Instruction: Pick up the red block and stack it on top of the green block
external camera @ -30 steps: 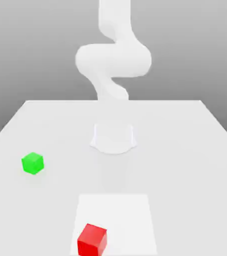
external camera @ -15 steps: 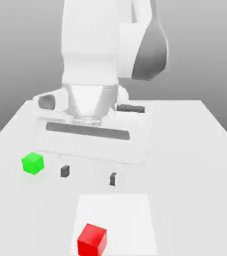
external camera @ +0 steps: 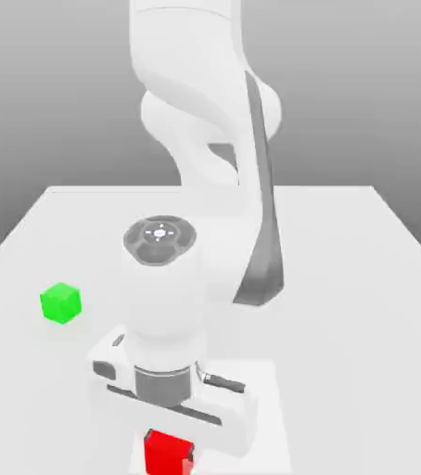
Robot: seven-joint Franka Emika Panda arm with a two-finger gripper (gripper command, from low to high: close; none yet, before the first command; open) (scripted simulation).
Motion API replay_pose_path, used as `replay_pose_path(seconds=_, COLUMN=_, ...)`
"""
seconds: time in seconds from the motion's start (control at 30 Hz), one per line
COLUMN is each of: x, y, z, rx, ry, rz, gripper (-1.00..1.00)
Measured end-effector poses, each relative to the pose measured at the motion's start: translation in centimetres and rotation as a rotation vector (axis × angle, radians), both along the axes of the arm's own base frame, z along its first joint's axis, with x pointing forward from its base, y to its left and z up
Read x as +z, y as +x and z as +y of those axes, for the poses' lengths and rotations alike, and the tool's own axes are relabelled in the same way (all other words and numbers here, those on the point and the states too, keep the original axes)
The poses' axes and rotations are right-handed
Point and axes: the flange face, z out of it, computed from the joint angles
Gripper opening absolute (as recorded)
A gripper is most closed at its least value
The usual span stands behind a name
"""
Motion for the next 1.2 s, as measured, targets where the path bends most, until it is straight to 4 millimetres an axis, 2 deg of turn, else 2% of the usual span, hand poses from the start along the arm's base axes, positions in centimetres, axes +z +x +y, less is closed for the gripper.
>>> replay_pose_path(seconds=0.03, x=-0.4, y=0.0, z=0.0, rx=0.000, ry=0.000, rz=0.000, gripper=-1.00)
replay_pose_path(seconds=0.07, x=0.1, y=0.0, z=0.0, rx=0.000, ry=0.000, rz=0.000, gripper=-1.00)
replay_pose_path(seconds=0.2, x=4.7, y=0.0, z=0.0, rx=0.000, ry=0.001, rz=0.000, gripper=-1.00)
replay_pose_path(seconds=0.23, x=5.8, y=-0.2, z=-0.5, rx=-0.015, ry=-0.004, rz=0.001, gripper=-1.00)
replay_pose_path(seconds=0.37, x=8.0, y=-3.9, z=-7.6, rx=-0.237, ry=-0.063, rz=0.003, gripper=-1.00)
replay_pose_path(seconds=0.5, x=9.6, y=-10.0, z=-15.7, rx=-0.530, ry=-0.104, rz=0.004, gripper=-1.00)
replay_pose_path(seconds=0.57, x=10.2, y=-13.2, z=-18.5, rx=-0.667, ry=-0.114, rz=0.004, gripper=-1.00)
replay_pose_path(seconds=0.63, x=10.7, y=-16.1, z=-20.1, rx=-0.780, ry=-0.118, rz=0.002, gripper=-1.00)
replay_pose_path(seconds=0.83, x=11.1, y=-25.0, z=-22.9, rx=-1.132, ry=-0.088, rz=-0.001, gripper=-1.00)
replay_pose_path(seconds=1.0, x=10.2, y=-31.8, z=-23.0, rx=-1.424, ry=-0.015, rz=-0.001, gripper=-1.00)
replay_pose_path(seconds=1.07, x=9.4, y=-32.4, z=-22.9, rx=-1.460, ry=0.006, rz=-0.001, gripper=-1.00)
replay_pose_path(seconds=1.2, x=7.4, y=-32.3, z=-23.0, rx=-1.469, ry=0.024, rz=-0.003, gripper=-1.00)
